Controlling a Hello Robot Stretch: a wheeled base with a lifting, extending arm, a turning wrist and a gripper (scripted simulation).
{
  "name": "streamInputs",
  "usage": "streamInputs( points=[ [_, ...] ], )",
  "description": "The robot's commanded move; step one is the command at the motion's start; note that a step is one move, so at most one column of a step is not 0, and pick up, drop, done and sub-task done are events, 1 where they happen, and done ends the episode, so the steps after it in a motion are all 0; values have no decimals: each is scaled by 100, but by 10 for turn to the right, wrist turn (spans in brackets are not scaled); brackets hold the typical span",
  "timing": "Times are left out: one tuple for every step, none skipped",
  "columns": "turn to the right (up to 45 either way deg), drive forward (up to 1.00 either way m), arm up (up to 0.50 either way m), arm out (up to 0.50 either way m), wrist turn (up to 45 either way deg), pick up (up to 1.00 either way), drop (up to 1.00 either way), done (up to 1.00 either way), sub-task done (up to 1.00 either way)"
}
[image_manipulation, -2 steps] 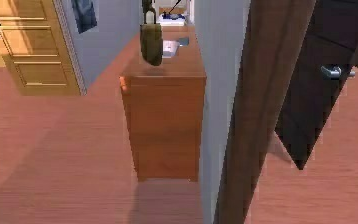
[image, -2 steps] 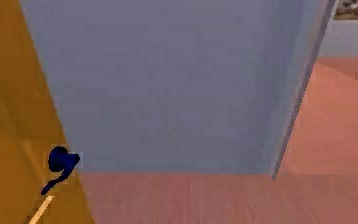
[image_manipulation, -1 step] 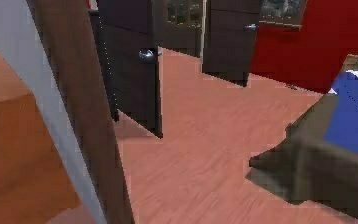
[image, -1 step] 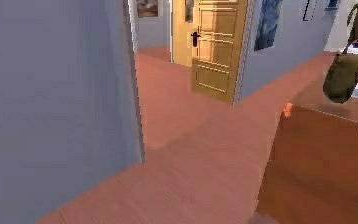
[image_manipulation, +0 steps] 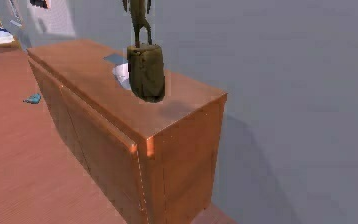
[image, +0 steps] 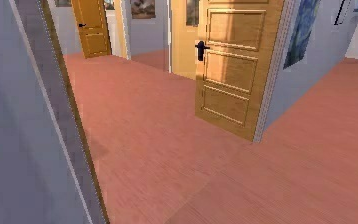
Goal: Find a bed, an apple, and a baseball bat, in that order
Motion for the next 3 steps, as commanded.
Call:
streamInputs(
  points=[
    [60, 0, 0, 0, 0, 0, 0, 0, 0],
    [0, 45, 0, 0, 0, 0, 0, 0, 0],
    [-30, 0, 0, 0, 0, 0, 0, 0, 0]
  ],
)
